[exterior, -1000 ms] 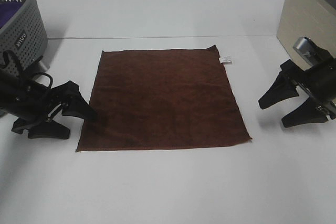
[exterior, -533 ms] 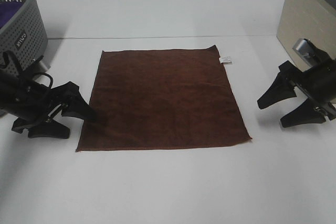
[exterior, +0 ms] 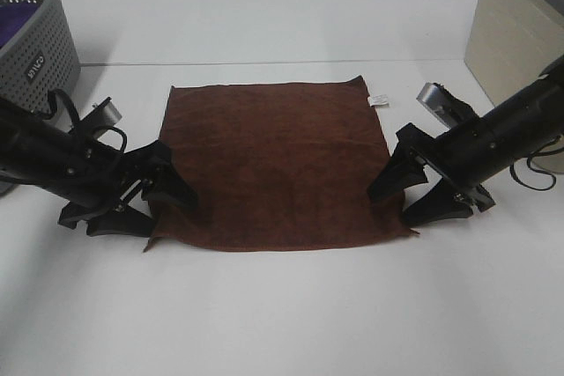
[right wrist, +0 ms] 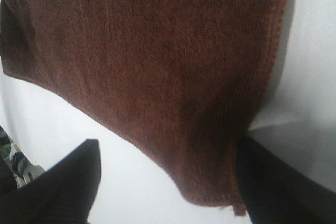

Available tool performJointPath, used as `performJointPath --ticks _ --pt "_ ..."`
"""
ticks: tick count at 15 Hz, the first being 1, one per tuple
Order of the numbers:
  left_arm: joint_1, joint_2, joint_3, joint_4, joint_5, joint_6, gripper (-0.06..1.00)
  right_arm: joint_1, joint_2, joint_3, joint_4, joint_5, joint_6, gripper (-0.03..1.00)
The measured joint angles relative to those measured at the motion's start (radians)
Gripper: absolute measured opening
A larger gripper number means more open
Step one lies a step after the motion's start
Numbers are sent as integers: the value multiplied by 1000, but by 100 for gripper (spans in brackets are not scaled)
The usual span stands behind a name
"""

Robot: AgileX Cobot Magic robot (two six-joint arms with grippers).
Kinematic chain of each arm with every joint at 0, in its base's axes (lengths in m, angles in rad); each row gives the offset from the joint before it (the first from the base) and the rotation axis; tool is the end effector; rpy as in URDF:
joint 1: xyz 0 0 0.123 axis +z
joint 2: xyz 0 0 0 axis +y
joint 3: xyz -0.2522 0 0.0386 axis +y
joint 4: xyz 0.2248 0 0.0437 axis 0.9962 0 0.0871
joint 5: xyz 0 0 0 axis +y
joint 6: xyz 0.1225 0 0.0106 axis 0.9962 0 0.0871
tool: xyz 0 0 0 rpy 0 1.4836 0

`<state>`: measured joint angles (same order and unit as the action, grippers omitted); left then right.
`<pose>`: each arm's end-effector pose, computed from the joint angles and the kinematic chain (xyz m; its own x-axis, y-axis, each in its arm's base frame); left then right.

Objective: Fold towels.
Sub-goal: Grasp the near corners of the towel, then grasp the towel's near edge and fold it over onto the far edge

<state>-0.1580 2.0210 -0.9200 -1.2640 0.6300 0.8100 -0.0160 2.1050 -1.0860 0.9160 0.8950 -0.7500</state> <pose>0.3043 -0.1185 0.0568 -0.9811 -0.1600 -0.1091 -0.0595 0.7853 -0.6163 0.3168 0.0711 0.0553 -0.9989 -0.0361 -0.0304 -0.0472 0.7846 0.6181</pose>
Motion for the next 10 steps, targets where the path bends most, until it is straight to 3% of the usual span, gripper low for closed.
performJointPath --ticks 2,3,4,5,8,10 --pt "-1 14 -1 2 -8 -1 50 6 10 0 6 -28 0 51" --pt "-1 19 0 15 -19 -1 31 6 15 0 -2 -38 0 35" --pt "-1 22 0 29 -23 0 12 6 17 0 -5 -44 1 11" --pt "-1 22 0 34 -23 0 1 6 17 0 -5 -43 8 2" --pt "-1 20 0 70 -15 0 0 6 12 0 -18 -15 24 0" --pt "-1 -1 0 145 9 -26 0 6 -12 0 -60 13 71 0"
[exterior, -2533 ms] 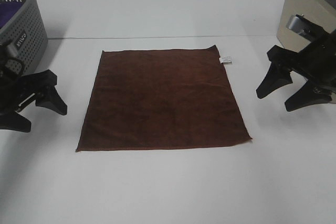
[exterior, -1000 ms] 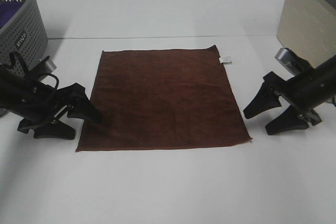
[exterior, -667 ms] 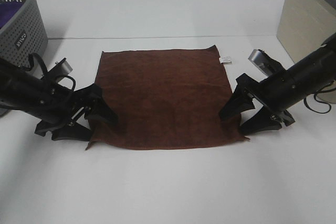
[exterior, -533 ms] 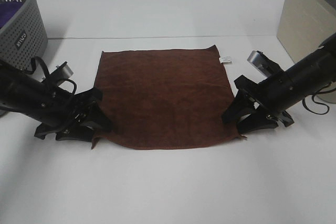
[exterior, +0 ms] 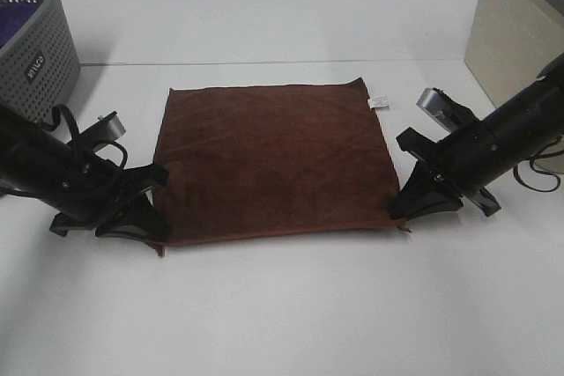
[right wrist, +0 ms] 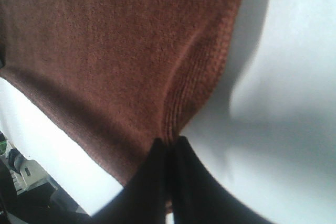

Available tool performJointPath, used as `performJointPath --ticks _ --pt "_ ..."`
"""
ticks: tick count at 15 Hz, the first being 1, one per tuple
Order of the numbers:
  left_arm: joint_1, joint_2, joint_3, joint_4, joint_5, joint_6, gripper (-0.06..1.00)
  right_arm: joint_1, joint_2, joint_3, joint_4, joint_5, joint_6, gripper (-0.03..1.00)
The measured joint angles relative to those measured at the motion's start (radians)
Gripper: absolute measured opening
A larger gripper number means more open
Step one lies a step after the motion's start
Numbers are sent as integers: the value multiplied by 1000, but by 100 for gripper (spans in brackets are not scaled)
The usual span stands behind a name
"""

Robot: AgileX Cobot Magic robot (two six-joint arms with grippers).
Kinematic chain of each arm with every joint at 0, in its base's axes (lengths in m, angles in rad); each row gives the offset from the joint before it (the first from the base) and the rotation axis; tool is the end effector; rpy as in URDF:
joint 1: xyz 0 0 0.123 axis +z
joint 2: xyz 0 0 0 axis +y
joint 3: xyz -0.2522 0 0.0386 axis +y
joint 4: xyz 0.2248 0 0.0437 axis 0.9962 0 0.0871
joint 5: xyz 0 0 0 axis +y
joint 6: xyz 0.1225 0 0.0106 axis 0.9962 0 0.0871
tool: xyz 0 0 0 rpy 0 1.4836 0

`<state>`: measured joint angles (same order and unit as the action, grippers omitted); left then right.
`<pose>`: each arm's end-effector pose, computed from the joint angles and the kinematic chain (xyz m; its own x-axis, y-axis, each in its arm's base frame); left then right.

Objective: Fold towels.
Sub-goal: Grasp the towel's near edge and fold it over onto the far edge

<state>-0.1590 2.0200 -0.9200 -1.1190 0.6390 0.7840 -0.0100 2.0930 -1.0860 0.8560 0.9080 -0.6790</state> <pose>0.2959 -0.1143 0.0523 -0.9929 -0.0464 -0.1095 0.0235 0.8258 -0.5635 0.3123 0.0701 0.0570 -0.9991 -0.0400 0.0104 -0.0259 0.8022 0.5965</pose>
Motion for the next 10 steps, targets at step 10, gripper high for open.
performJointPath --ticks 10 --pt "-6 -166 207 216 127 -241 0 8 -169 293 -25 26 95 0"
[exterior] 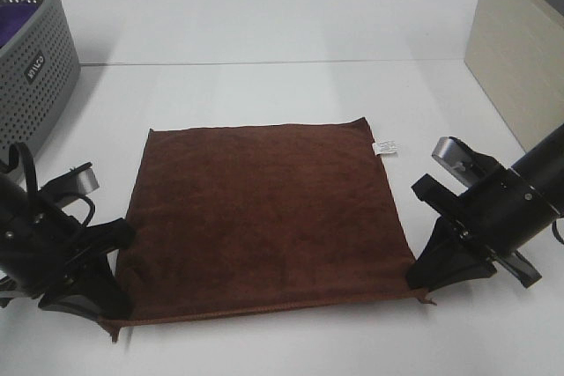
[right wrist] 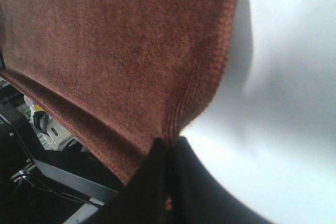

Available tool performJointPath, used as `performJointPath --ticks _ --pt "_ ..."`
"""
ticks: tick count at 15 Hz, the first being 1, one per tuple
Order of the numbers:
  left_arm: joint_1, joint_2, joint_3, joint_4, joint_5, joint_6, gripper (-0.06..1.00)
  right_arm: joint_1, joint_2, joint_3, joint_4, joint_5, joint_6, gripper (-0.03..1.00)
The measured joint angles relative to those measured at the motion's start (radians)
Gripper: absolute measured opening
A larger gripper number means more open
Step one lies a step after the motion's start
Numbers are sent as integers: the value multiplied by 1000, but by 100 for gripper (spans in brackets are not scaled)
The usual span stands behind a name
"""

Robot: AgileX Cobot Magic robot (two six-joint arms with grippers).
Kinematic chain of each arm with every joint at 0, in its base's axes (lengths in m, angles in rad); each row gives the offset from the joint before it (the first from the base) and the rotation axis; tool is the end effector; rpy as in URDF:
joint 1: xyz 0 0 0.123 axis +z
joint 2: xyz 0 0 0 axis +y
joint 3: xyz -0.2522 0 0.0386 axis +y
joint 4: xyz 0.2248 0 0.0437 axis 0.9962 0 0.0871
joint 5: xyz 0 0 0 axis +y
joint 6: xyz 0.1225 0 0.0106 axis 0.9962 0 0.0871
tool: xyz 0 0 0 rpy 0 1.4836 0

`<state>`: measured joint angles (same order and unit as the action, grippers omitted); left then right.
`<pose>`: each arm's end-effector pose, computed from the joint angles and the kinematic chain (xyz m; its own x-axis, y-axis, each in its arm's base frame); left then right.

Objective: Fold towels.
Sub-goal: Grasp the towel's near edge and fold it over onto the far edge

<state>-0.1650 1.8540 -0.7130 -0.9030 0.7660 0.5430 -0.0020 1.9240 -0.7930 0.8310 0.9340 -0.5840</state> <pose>0.2245 -0.1053 0.0651 -0.9920 -0.0016 0.1266 -0.0689 0.8454 -0.5297 0.2379 0.0726 0.0648 -0.9784 -0.0033 0.2067 0.1202 0.8043 0.5819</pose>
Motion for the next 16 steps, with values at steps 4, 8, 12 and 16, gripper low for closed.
performJointPath --ticks 4,8,12,16 --pt "0 -25 -100 37 24 -22 0 0 -42 -84 -33 -2 25 0" --pt "-1 -22 -360 208 19 -217 0 4 8 -393 -44 50 63 0" --pt "-5 54 -542 307 12 -290 0 5 138 -662 -47 124 83 0" --pt "-6 159 -660 330 -96 -291 0 5 266 -811 -47 123 87 0"
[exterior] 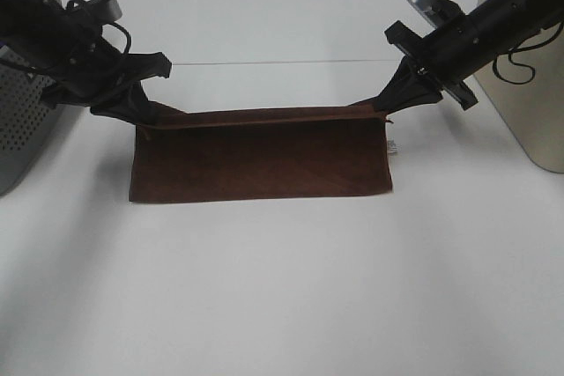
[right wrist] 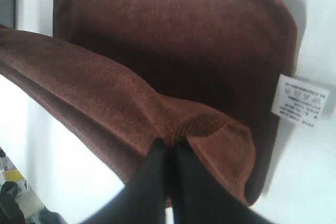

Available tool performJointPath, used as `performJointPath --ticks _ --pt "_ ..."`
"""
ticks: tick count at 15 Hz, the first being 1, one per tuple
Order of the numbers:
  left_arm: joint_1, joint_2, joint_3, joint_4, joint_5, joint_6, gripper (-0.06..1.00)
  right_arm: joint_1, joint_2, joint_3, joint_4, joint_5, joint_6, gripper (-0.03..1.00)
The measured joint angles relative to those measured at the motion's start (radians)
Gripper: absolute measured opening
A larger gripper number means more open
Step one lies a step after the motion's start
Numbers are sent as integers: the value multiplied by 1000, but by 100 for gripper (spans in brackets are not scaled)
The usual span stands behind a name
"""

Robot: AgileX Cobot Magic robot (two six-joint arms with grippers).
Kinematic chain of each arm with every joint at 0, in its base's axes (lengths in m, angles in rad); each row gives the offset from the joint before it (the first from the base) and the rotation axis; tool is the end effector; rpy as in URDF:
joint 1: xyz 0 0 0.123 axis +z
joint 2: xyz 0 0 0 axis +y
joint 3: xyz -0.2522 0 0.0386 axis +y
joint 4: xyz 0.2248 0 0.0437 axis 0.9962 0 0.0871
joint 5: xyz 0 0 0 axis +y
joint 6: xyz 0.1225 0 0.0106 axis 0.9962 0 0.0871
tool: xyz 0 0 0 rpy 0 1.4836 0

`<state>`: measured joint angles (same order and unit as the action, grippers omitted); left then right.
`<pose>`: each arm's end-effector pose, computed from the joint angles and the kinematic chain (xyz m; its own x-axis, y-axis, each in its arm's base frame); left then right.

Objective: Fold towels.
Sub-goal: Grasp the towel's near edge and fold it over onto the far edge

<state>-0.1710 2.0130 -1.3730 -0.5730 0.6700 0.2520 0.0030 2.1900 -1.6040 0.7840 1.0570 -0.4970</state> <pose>0.3846 -0.1085 0.1300 -0.9387 -0.0429 -0.3421 0.0997 0.9161 -0.3884 0.4057 0.0769 0.1226 -0.9795 -0.0355 -0.1981 -0.1495 0.7875 0.5980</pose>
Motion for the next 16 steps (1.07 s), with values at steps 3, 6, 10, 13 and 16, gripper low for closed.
performJointPath --ticks 3,6,10,13,16 --pt "-3 86 -41 -1 -56 -1 0 0 79 -54 9 -49 1 0" --pt "-5 141 -43 -9 -109 -3 0 4 148 -62 26 -105 1 0" --pt "-6 177 -43 -37 -190 -3 1 8 180 -67 38 -147 1 0" --pt "-4 181 -43 -38 -197 -3 15 5 180 -70 15 -172 1 10" --pt "0 185 -43 -26 -194 -3 50 -9 180 -71 -2 -174 1 49"
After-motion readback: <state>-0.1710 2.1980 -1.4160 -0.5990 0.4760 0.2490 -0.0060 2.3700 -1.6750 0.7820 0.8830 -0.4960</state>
